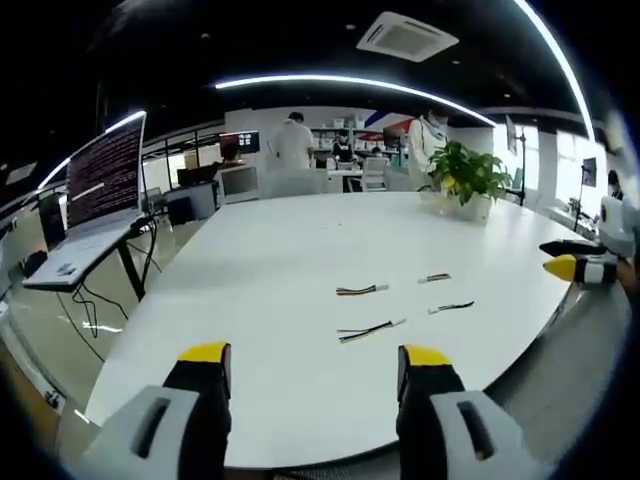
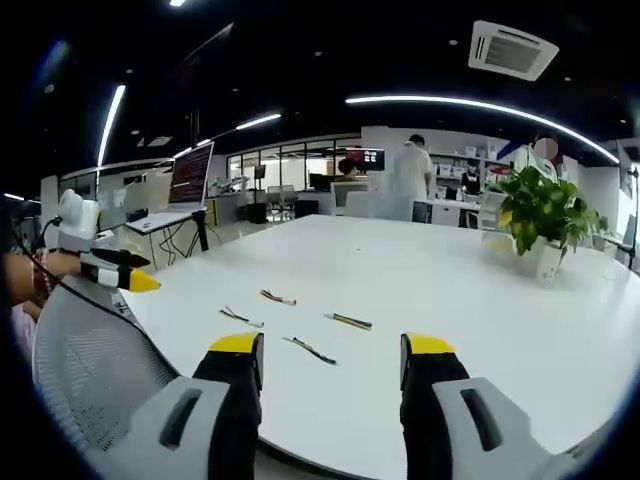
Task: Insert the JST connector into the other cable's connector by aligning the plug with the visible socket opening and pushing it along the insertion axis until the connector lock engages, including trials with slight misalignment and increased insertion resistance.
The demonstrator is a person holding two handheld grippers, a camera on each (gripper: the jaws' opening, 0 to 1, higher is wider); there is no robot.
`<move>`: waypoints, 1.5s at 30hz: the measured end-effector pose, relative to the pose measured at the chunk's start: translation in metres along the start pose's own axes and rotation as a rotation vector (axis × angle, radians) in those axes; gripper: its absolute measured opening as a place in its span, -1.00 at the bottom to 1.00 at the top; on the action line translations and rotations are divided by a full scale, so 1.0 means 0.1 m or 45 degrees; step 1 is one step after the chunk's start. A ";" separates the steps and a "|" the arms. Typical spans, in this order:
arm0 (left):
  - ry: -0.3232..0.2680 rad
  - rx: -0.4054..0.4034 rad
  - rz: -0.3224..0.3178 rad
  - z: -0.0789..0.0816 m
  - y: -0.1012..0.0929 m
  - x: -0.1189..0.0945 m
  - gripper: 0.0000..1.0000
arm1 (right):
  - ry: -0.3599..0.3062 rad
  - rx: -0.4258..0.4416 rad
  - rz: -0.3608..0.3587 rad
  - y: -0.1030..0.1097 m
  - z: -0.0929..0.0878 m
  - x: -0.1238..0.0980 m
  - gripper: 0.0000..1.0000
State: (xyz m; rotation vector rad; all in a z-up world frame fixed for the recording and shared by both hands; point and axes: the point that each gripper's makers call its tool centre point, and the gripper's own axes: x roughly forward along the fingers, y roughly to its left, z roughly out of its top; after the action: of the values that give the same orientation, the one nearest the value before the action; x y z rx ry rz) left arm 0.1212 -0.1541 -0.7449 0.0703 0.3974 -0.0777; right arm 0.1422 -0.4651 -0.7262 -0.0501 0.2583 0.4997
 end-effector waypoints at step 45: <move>-0.002 0.004 -0.004 0.02 -0.01 0.00 0.27 | 0.019 -0.001 -0.011 -0.02 -0.02 0.01 0.03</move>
State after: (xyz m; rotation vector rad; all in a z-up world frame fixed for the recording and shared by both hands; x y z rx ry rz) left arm 0.1222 -0.1556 -0.7432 0.0727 0.3957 -0.0819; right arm 0.1439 -0.4663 -0.7282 -0.0559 0.2723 0.4908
